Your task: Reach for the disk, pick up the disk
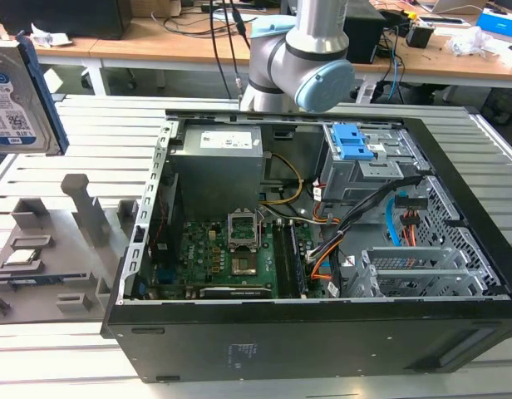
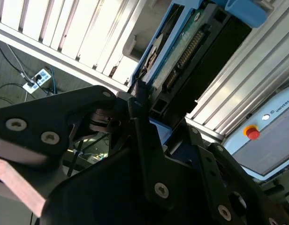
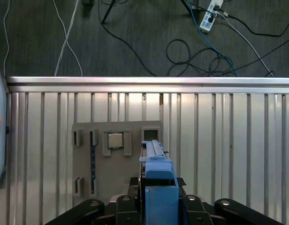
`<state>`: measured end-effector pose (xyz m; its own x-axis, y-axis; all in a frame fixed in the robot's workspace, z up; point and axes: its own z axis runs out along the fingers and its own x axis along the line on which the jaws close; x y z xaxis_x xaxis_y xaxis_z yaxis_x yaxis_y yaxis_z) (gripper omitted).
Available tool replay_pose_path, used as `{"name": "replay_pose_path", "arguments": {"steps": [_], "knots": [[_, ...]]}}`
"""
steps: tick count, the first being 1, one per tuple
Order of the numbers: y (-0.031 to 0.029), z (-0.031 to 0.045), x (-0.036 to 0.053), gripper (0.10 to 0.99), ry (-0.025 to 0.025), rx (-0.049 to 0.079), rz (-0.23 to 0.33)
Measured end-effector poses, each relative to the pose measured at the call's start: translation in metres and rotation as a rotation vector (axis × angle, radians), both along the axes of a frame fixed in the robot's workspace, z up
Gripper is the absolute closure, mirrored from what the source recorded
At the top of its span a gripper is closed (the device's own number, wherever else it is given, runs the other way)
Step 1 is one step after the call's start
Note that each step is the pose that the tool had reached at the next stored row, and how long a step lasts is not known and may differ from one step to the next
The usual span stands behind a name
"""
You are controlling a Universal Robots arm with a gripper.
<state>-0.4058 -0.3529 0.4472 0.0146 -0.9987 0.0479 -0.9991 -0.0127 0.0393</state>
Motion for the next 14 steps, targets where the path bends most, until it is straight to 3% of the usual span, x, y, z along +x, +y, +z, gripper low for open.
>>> {"name": "replay_pose_path", "arguments": {"steps": [4, 14], "knots": [[0.0, 0.014, 0.0005, 0.722, 0.0001, 0.0, 0.0], [0.0001, 0.0397, 0.0011, 0.722, 0.0001, 0.0, 0.0]]}}
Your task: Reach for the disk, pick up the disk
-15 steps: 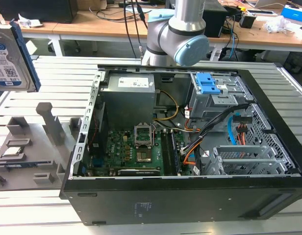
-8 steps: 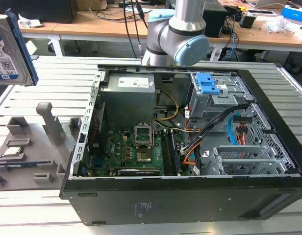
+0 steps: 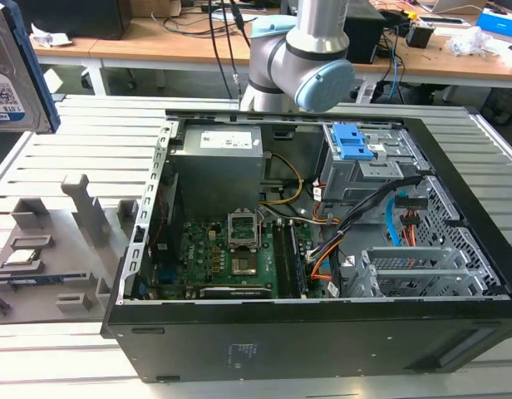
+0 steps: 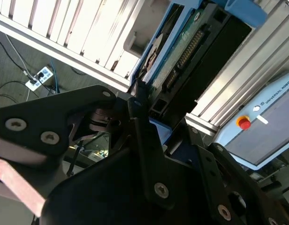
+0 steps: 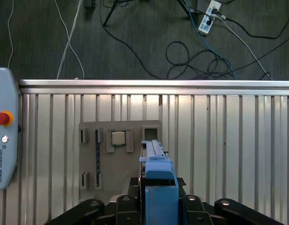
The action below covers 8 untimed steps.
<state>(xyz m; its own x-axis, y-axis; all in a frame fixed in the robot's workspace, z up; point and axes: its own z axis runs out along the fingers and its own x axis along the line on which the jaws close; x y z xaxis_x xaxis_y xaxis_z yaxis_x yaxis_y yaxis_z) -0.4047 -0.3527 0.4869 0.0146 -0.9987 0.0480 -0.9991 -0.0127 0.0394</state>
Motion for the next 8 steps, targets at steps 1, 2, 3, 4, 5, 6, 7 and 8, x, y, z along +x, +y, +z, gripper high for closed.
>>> {"name": "replay_pose_path", "arguments": {"steps": [1, 2, 3, 4, 5, 6, 7, 8], "knots": [[0.0, 0.0044, 0.0001, 0.722, 0.0, 0.0, 0.0], [0.0, 0.0073, 0.0001, 0.722, 0.0, 0.0, 0.0], [0.0, 0.0098, 0.0002, 0.722, 0.0, 0.0, 0.0], [0.0, 0.0137, 0.0003, 0.722, 0.0, 0.0, 0.0], [0.0001, 0.0205, 0.0004, 0.722, 0.0001, 0.0, 0.0], [0.0001, 0.0229, 0.0005, 0.722, 0.0002, 0.0, 0.0], [0.0001, 0.0253, 0.0005, 0.722, 0.0002, 0.0, 0.0], [0.0001, 0.0278, 0.0005, 0.722, 0.0001, 0.0, 0.0]]}}
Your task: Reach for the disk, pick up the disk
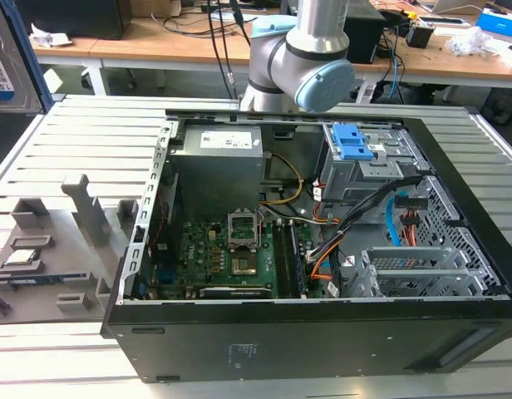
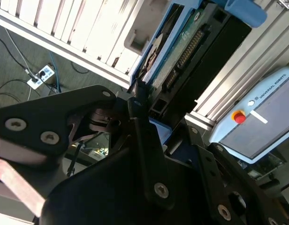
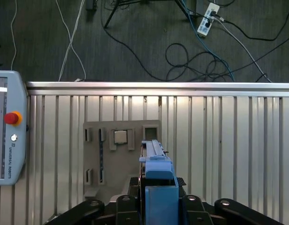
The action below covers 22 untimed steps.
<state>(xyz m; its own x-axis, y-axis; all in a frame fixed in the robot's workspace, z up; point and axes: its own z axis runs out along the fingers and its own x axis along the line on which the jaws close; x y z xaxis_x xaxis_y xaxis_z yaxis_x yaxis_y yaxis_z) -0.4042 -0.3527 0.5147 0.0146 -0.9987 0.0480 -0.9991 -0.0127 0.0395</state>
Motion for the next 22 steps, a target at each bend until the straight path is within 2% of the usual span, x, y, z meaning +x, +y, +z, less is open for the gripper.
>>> {"name": "replay_pose_path", "arguments": {"steps": [4, 7, 12, 17, 22], "knots": [[0.0, 0.0009, 0.0, 0.722, 0.0, 0.0, 0.0], [0.0002, 0.001, 0.0101, 0.722, 0.0, 0.0, 0.0], [0.0009, 0.0009, 0.0438, 0.722, 0.0, -0.001, 0.0], [0.0012, 0.001, 0.0628, 0.722, 0.0, -0.001, 0.0], [0.0013, 0.0009, 0.0872, 0.722, -0.0001, -0.001, 0.0]]}}
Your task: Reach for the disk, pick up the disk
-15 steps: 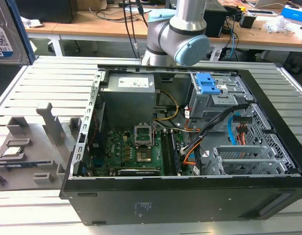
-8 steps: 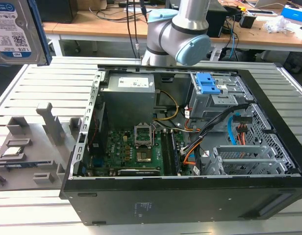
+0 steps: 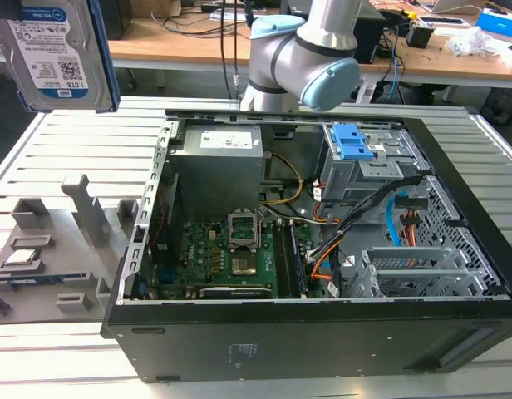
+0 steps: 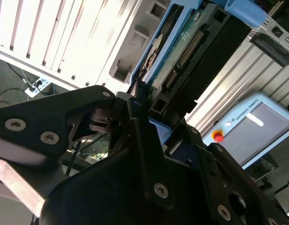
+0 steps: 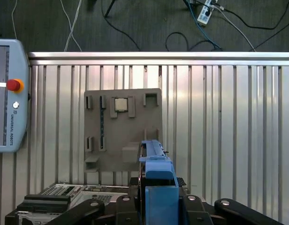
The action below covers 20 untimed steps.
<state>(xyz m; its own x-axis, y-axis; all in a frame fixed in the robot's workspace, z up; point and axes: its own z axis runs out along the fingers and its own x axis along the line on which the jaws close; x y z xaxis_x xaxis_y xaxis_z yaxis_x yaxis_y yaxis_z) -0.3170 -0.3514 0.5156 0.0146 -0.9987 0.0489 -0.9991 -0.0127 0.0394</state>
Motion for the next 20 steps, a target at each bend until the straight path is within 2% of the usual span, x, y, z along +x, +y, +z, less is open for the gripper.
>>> {"name": "replay_pose_path", "arguments": {"steps": [2, 14, 20], "knots": [[0.0001, 0.0, 0.0096, 0.722, -0.0001, 0.0, 0.0], [0.0001, 0.0, 0.0371, 0.722, 0.0, 0.0, 0.0], [0.0002, 0.0, 0.0583, 0.722, 0.0, 0.0, 0.0]]}}
